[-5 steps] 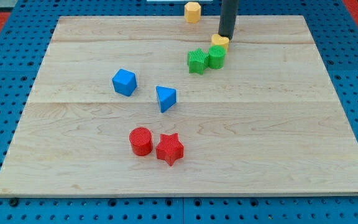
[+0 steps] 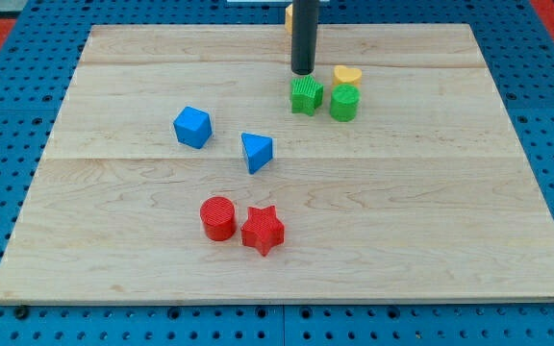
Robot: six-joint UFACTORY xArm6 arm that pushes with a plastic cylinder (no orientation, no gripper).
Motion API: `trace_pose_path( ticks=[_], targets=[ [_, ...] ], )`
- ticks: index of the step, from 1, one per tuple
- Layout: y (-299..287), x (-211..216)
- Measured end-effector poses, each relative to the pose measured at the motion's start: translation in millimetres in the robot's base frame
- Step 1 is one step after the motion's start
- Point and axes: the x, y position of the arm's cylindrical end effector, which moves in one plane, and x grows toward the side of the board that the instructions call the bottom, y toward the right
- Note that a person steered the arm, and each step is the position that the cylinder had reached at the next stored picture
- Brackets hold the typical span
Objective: Push the yellow heart towards the bottom right
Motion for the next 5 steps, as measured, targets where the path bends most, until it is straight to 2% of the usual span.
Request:
trace_pose_path(
  ticks=[1,2,3,4,5],
  targets=[
    [80.9,16.9],
    [128.4,18.1],
    [132.8,-16.0],
    [145.3,-5.5],
    [186.0,71.3]
  ],
)
